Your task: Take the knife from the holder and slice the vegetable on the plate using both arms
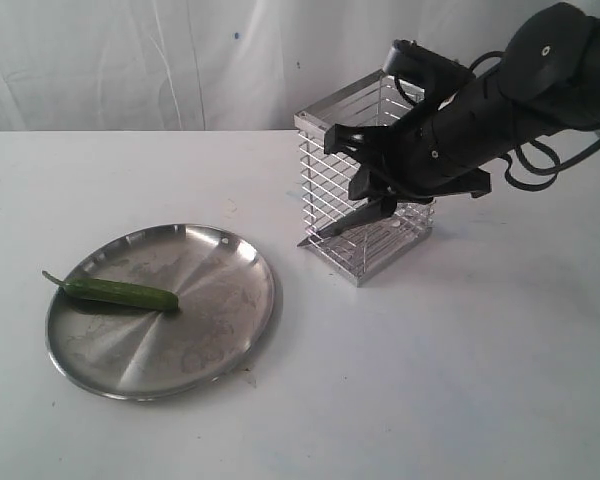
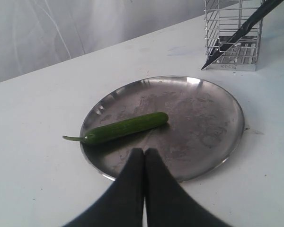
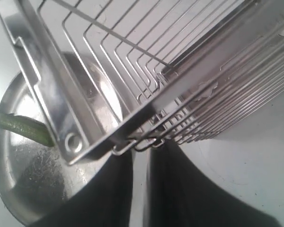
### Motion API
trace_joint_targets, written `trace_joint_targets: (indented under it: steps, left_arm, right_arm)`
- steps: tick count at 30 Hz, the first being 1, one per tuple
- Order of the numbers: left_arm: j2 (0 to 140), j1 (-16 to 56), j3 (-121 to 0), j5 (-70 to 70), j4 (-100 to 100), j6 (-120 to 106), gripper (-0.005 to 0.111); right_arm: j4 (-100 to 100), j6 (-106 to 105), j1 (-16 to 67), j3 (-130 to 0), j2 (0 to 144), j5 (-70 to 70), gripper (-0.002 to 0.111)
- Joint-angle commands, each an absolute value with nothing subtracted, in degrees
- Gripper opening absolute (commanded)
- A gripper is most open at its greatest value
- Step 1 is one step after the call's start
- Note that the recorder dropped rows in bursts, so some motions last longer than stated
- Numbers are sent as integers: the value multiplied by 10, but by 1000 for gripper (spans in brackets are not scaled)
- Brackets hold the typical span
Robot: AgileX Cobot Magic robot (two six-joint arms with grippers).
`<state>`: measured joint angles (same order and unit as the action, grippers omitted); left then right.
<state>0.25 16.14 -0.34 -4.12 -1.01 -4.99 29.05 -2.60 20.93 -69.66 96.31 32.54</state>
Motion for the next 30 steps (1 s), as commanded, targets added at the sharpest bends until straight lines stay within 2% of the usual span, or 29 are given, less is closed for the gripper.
trace_joint_targets:
  steps: [1, 4, 9, 11, 19, 30]
  left_arm:
    - [0, 161, 0, -43, -12, -48, 0]
    - [0, 161, 0, -43, -12, -48, 0]
    - [0, 161, 0, -43, -12, -48, 0]
    - [0, 161, 0, -43, -12, -48, 0]
    - [0, 161, 0, -43, -12, -48, 0]
    - [0, 161, 0, -43, -12, -48, 0]
  right_arm:
    - [284, -43, 205, -702, 958, 357, 20]
    - [282, -43, 205, -702, 956, 364, 23]
    - [278, -44, 194, -702, 942, 358, 45]
    - [274, -39, 185, -702, 935, 365, 51]
    - [279, 14, 160, -677, 911, 434, 51]
    - [350, 16, 166, -656, 915, 381, 51]
